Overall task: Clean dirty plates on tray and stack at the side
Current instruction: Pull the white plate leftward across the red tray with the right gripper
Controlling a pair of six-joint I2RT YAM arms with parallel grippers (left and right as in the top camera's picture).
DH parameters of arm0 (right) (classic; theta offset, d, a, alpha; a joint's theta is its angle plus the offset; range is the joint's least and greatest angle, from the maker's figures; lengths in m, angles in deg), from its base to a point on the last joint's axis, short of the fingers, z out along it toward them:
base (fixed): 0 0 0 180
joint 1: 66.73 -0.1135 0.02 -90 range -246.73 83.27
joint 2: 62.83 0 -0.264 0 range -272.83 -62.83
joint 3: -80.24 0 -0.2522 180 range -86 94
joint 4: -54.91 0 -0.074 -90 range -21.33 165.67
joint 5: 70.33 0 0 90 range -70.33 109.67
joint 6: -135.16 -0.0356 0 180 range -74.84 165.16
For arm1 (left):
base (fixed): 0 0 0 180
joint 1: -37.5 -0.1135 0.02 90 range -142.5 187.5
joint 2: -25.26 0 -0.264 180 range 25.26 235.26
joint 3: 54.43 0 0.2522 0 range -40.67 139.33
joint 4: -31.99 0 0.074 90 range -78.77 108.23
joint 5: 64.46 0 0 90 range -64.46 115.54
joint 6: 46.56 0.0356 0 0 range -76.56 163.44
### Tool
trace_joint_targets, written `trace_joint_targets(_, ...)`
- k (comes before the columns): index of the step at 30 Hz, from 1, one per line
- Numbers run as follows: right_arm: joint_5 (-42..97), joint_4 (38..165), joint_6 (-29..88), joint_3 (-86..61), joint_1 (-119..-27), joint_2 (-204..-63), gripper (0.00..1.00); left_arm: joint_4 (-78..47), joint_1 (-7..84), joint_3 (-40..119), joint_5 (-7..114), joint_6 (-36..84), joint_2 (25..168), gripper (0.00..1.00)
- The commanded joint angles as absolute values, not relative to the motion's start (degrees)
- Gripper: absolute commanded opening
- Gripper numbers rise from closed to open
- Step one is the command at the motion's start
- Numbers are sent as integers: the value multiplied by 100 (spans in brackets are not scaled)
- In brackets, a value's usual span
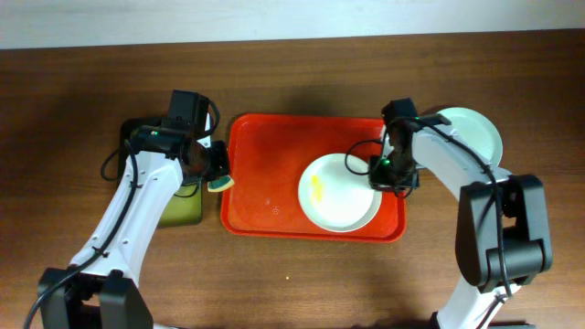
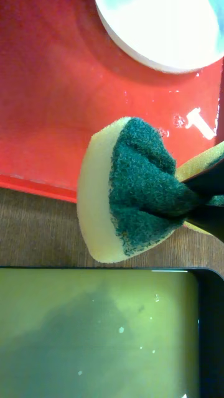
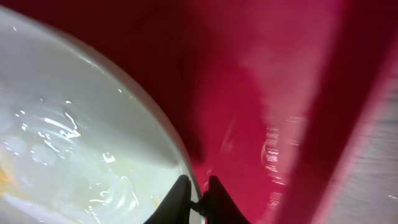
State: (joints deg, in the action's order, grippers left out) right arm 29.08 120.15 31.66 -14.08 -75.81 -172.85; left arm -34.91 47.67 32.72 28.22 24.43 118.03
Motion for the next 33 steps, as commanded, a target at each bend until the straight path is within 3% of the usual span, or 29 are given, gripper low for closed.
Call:
trace_joint_targets(1,3153,11784,2753,-1458,-7839,-17326,13,-3489,4759,3243,2883,2533,11718,0)
trace_joint_targets(4,3494,11539,2648,-1456,-7819,-17326,21,-3496,4759,3243,2885,2533,11718,0)
trace_joint_targets(6,3789,11464,2740,-1449,-7786,-17324,21,-3493,4759,3243,2885,2533,11718,0)
trace_joint_targets(8,3843,11681,2843,-1331,-7738,-17311,21,-3496,4759,3243,2883,2533,11718,0)
trace_joint_targets(12,3620,12337,3002,-861,-7607,-17239,33,-3471,4759,3243,2883,2533,11718,0)
trace_joint_targets(16,3004,12610,3016,-693,-7598,-17237,48,-3476,4759,3243,2883,2535,11718,0)
trace_joint_targets(18,2930,12669,3175,-704,-7598,-17243,67,-3476,4759,3243,2883,2535,11718,0)
trace_joint_targets(24,2973,12715,3293,-785,-7609,-17261,66,-3474,4759,3243,2881,2535,11718,0)
trace_joint_targets(28,3170,12413,3291,-1073,-7609,-17261,52,-3474,4759,3243,2883,2535,11718,0)
trace_joint_targets(33,3467,11921,3293,-1451,-7695,-17272,50,-3471,4759,3243,2883,2535,11718,0)
